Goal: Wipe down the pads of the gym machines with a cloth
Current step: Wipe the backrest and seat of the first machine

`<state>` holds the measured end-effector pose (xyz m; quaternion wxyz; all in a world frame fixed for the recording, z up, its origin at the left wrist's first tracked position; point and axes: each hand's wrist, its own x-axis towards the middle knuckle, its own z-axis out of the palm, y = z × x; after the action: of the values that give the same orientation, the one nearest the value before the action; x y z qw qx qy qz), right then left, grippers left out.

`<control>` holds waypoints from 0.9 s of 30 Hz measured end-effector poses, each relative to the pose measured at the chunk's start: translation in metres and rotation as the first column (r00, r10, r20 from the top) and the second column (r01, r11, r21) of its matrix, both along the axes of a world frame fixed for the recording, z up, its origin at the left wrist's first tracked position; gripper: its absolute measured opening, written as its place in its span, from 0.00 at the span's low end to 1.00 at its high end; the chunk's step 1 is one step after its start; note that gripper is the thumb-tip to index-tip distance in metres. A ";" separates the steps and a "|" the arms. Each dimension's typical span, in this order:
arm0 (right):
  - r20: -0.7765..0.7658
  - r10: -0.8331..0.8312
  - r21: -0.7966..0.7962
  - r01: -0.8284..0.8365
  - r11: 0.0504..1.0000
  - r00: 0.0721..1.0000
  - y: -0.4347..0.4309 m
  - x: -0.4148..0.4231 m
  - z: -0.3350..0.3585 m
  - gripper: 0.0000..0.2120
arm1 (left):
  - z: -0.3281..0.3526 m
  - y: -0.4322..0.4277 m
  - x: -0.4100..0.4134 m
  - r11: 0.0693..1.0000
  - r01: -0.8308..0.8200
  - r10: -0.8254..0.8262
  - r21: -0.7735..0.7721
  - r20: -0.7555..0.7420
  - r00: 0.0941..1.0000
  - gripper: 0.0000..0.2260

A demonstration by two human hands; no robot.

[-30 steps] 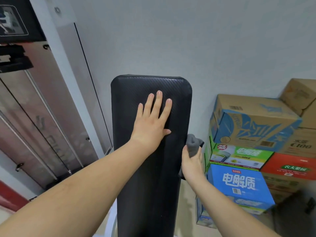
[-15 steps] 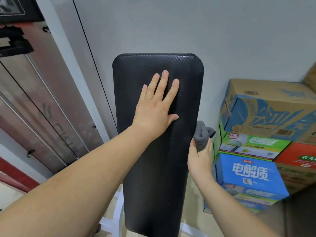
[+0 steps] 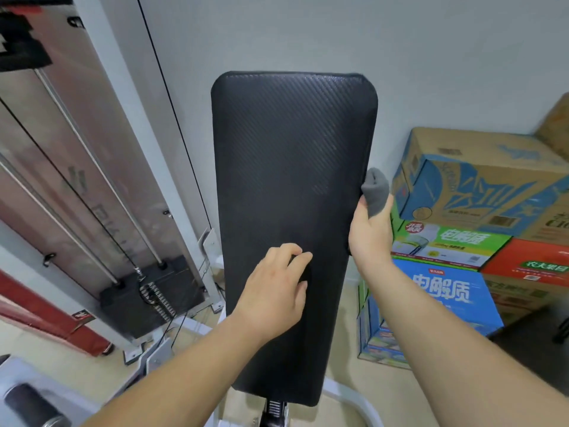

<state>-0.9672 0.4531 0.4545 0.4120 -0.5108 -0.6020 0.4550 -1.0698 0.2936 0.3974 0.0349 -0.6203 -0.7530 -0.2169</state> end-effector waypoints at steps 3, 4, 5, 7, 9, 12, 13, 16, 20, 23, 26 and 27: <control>0.114 -0.028 -0.058 0.034 0.998 0.993 -0.030 0.013 -0.067 0.17 | -0.034 -0.018 0.005 0.999 -0.029 0.033 -0.041 0.112 0.993 0.22; 0.168 -0.004 -0.114 0.024 0.993 0.986 -0.044 0.019 -0.091 0.15 | -0.046 -0.025 0.006 0.997 -0.036 0.046 -0.072 0.143 0.989 0.22; 0.222 0.034 -0.201 0.012 0.980 0.974 -0.060 0.028 -0.112 0.15 | -0.057 -0.031 0.008 0.992 -0.043 0.063 -0.115 0.175 0.983 0.22; 0.237 0.090 -0.429 0.021 0.903 0.967 -0.084 0.045 -0.143 0.15 | -0.075 -0.041 0.009 0.977 -0.069 0.124 -0.203 0.271 0.955 0.21; 0.175 0.144 -0.525 -0.031 0.850 0.974 -0.099 0.057 -0.152 0.17 | -0.086 -0.049 0.014 0.956 -0.089 0.203 -0.281 0.405 0.892 0.21; 0.003 0.245 -0.504 -0.210 0.838 0.970 -0.108 0.058 -0.119 0.17 | -0.085 -0.052 0.030 0.971 0.006 0.161 -0.238 0.677 0.718 0.27; -0.045 0.296 -0.492 -0.279 0.825 0.954 -0.109 0.056 -0.107 0.13 | -0.082 -0.052 0.035 0.982 0.027 0.130 -0.188 0.768 0.627 0.31; -0.099 0.464 -0.507 -0.445 0.738 0.881 -0.115 0.045 -0.060 0.08 | -0.059 -0.050 0.045 0.993 -0.079 0.112 -0.091 0.938 0.329 0.30; 0.193 0.626 -0.518 -0.463 0.719 0.756 -0.115 0.039 -0.024 0.23 | -0.050 -0.052 0.037 0.943 -0.241 0.278 -0.231 0.942 0.189 0.10; 0.241 0.217 -0.162 -0.182 0.970 0.946 -0.091 0.039 -0.034 0.20 | -0.043 -0.054 0.022 0.874 -0.397 0.336 -0.281 0.939 0.074 0.15; 0.246 0.130 -0.214 -0.077 0.974 0.961 -0.068 0.037 -0.052 0.20 | -0.015 -0.047 -0.003 0.767 -0.635 0.332 -0.096 0.906 0.263 0.09; 0.273 0.175 -0.268 -0.100 0.958 0.946 -0.064 0.034 -0.063 0.26 | -0.001 -0.043 -0.014 0.741 -0.671 0.334 0.015 0.859 0.388 0.09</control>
<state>-0.9330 0.3893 0.3917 0.2169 -0.5771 -0.6285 0.4742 -1.0838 0.2506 0.3959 -0.1360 -0.1653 -0.7799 -0.5882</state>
